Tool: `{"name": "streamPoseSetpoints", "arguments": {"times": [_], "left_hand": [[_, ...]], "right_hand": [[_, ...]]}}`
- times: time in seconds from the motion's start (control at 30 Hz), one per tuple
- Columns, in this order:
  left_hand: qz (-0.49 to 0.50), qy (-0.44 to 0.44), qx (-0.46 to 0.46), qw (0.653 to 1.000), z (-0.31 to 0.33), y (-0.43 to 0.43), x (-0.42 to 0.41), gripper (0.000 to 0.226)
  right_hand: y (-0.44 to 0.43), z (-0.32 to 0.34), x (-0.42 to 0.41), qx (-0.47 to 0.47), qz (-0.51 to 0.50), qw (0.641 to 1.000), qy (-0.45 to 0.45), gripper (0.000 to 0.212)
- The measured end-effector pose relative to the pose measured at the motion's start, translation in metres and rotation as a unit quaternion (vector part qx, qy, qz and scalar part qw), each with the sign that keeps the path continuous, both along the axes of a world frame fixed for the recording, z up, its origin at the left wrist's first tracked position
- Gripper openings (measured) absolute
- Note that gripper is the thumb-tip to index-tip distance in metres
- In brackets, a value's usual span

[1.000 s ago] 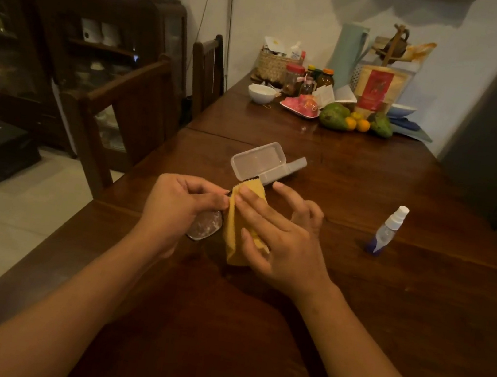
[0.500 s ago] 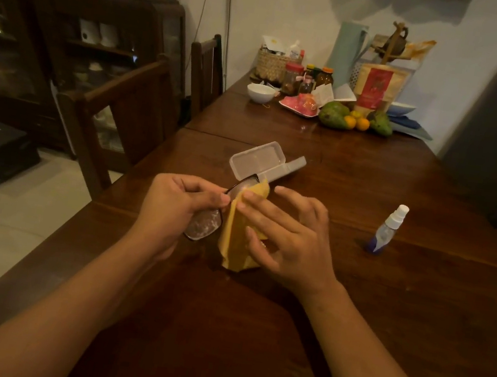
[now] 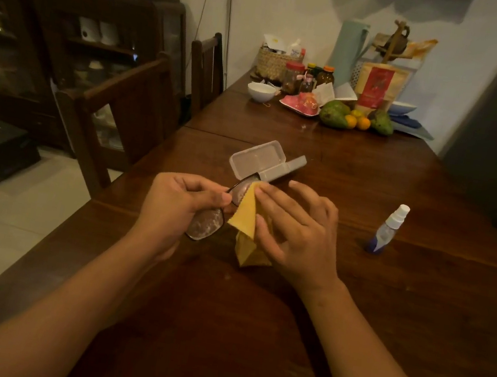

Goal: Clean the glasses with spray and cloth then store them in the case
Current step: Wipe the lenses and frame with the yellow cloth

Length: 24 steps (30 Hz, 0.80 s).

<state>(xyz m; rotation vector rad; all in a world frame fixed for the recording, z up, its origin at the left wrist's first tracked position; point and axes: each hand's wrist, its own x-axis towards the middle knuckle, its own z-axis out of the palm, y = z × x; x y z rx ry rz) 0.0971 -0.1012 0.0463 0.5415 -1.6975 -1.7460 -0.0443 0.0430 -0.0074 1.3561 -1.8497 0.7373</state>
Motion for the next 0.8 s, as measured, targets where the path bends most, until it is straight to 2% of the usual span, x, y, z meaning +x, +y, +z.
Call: {"name": "streamPoseSetpoints", "arguments": {"times": [0.13,0.27,0.4,0.53,0.67,0.8], "left_hand": [[-0.009,-0.001,-0.003,1.000,0.000,0.002,0.002,0.011],[0.010,-0.004,0.011,1.000,0.001,-0.001,0.004,0.006],[0.004,-0.011,0.022,1.000,0.002,0.002,0.001,0.010],[-0.010,-0.035,0.024,0.999,0.002,0.001,0.003,0.011],[-0.024,-0.045,0.033,0.998,0.003,-0.001,0.003,0.010],[-0.022,-0.086,-0.022,0.996,0.003,0.000,0.001,0.006]], "right_hand": [[-0.005,0.000,0.009,0.029,0.043,0.999,0.014,0.051],[-0.002,-0.004,0.001,0.009,0.063,0.996,0.056,0.039],[-0.001,-0.006,-0.007,-0.021,0.038,0.999,0.023,0.033],[-0.007,-0.008,0.001,0.000,0.066,0.997,0.030,0.034],[-0.011,-0.010,0.001,-0.037,0.099,0.994,-0.040,0.027],[-0.015,-0.012,0.004,-0.061,0.115,0.982,-0.137,0.024]]}}
